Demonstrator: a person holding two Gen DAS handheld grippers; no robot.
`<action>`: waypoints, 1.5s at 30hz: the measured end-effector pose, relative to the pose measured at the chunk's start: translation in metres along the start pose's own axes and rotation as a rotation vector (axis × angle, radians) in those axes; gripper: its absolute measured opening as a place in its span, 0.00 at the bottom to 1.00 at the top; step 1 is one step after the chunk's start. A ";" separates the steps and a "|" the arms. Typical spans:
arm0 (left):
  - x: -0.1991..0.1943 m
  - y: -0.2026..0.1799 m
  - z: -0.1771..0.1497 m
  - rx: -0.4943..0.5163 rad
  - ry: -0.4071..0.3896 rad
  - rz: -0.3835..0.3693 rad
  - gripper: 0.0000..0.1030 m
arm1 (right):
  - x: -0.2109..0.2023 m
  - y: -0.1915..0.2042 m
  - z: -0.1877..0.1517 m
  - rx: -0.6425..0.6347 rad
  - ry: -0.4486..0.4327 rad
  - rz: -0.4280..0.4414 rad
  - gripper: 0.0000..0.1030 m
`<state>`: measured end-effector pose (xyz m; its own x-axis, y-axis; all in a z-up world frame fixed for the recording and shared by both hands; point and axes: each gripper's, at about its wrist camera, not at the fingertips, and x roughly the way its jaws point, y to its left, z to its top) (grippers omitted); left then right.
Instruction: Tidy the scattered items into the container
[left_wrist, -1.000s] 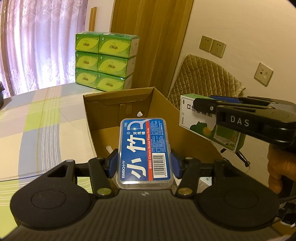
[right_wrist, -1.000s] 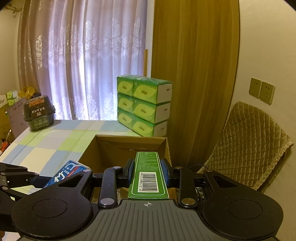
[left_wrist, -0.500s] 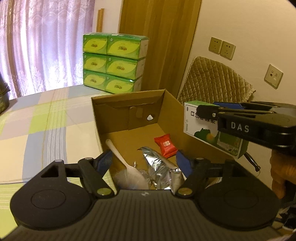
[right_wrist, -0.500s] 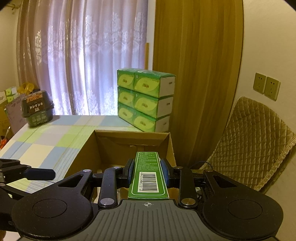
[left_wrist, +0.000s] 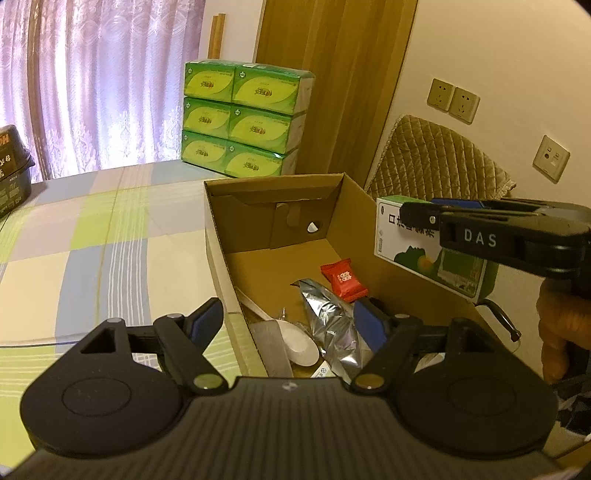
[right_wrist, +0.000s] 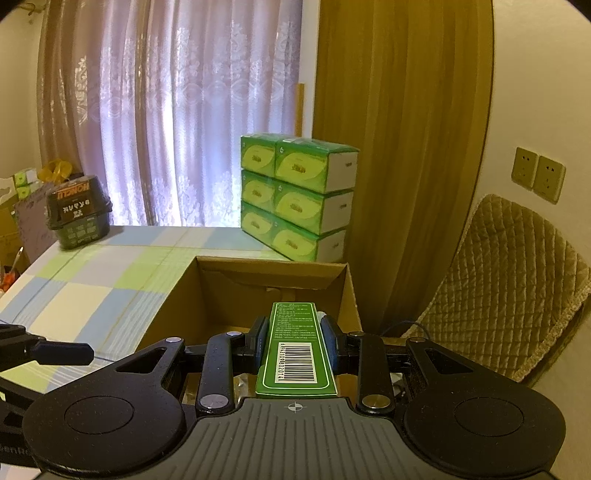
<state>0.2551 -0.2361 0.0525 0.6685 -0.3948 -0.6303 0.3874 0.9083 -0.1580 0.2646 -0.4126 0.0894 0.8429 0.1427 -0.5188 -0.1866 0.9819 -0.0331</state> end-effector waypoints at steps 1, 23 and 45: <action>0.000 0.000 0.000 -0.001 0.000 0.000 0.72 | 0.001 0.001 0.001 -0.002 -0.001 0.000 0.32; -0.027 0.014 -0.019 -0.036 0.000 0.015 0.82 | -0.024 -0.007 -0.010 0.066 -0.044 -0.012 0.86; -0.123 0.001 -0.073 -0.070 0.021 0.083 0.99 | -0.148 0.038 -0.052 0.125 0.097 -0.017 1.00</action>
<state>0.1270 -0.1769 0.0749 0.6825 -0.3151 -0.6595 0.2850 0.9456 -0.1570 0.1063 -0.4031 0.1202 0.7912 0.1194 -0.5997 -0.1037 0.9927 0.0609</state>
